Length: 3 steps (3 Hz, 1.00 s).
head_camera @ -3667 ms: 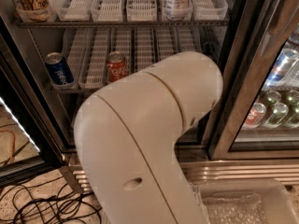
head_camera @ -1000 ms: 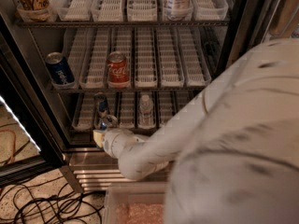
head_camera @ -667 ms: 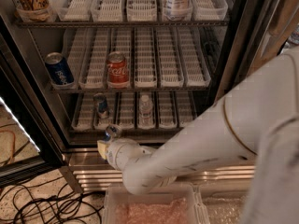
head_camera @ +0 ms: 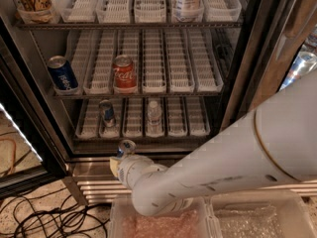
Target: Pick redbull can from bottom shelf of fridge
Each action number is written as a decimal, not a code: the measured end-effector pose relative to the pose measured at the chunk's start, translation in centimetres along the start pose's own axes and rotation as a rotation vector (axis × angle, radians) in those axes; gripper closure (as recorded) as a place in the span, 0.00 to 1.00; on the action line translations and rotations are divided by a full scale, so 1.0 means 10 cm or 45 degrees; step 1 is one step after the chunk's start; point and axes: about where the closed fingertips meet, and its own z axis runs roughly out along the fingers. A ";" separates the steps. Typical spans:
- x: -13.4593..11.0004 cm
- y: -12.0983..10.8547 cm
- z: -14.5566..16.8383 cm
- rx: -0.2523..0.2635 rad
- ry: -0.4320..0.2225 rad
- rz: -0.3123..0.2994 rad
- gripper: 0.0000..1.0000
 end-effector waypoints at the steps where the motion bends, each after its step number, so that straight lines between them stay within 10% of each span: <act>1: 0.00 0.00 0.00 0.000 0.000 0.000 1.00; 3: 0.19 -0.11 -0.21 0.041 -0.008 0.177 1.00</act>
Offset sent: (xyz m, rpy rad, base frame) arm -0.0112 0.0006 -0.0016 0.0373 0.0310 -0.0283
